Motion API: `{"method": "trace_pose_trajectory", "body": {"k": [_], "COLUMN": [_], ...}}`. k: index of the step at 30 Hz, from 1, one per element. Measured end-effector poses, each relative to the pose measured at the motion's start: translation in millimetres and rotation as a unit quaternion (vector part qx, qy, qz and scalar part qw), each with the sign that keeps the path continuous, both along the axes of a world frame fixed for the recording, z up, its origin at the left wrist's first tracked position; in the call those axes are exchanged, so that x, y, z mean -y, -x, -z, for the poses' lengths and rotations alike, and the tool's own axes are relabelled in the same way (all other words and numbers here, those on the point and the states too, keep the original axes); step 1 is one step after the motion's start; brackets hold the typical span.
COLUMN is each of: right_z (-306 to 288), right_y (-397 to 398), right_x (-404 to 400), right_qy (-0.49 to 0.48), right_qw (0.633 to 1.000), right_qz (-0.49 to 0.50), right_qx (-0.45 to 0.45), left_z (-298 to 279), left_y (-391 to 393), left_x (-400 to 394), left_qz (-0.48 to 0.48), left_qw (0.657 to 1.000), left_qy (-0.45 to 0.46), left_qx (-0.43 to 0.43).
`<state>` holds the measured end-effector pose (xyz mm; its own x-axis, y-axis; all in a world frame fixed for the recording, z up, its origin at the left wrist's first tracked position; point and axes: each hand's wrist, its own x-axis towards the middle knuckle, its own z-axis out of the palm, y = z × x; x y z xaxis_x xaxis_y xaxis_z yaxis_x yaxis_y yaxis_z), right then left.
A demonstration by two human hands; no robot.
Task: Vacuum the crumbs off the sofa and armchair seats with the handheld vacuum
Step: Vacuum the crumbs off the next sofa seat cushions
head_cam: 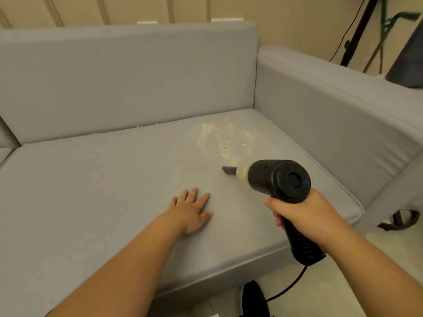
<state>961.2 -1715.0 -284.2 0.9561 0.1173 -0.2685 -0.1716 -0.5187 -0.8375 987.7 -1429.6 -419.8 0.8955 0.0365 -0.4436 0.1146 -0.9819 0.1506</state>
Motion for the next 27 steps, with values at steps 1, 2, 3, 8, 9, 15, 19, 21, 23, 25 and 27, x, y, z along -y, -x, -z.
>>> {"method": "trace_pose_trajectory", "body": {"k": [1, 2, 3, 8, 9, 15, 19, 21, 23, 25, 27], "right_z": [4, 6, 8, 17, 20, 33, 38, 39, 40, 43, 47], "right_y": [-2, -8, -13, -53, -60, -84, -95, -99, -104, -109, -114], "right_x": [-3, -8, -13, -46, -54, -92, -113, -123, -133, -142, -150], "right_qy": [-0.007, -0.011, -0.016, -0.034, -0.039, -0.069, -0.090, -0.091, -0.088, -0.092, -0.096], "right_qw": [1.000, 1.000, 1.000, 0.999, 0.998, 0.997, 0.996, 0.995, 0.996, 0.995, 0.994], "right_qz": [0.000, -0.004, -0.009, -0.037, -0.039, -0.032, -0.016, -0.011, -0.004, 0.009, 0.027], "right_qx": [0.001, 0.004, 0.006, 0.012, 0.012, 0.017, 0.020, 0.024, 0.030, 0.036, 0.041], "left_z": [1, 0, 0, -5, -6, -8, -9, -8, -7, -6, -7], "left_y": [3, 3, 5, -1, -4, -4, 0, 2, 2, 0, -3], "left_x": [1, 1, 1, -5, -8, -22, -33, -41, -51, -58, -63], "left_qz": [0.003, 0.007, 0.011, 0.019, 0.018, -0.004, -0.002, -0.007, -0.017, -0.027, -0.029], "left_qw": [1.000, 1.000, 1.000, 1.000, 1.000, 1.000, 1.000, 1.000, 1.000, 0.999, 0.999], "left_qy": [0.001, 0.002, 0.002, -0.001, -0.002, 0.017, 0.015, 0.013, 0.014, 0.017, 0.025], "left_qx": [-0.001, 0.003, 0.003, -0.003, -0.004, -0.015, -0.010, -0.008, -0.008, -0.001, 0.017]}}
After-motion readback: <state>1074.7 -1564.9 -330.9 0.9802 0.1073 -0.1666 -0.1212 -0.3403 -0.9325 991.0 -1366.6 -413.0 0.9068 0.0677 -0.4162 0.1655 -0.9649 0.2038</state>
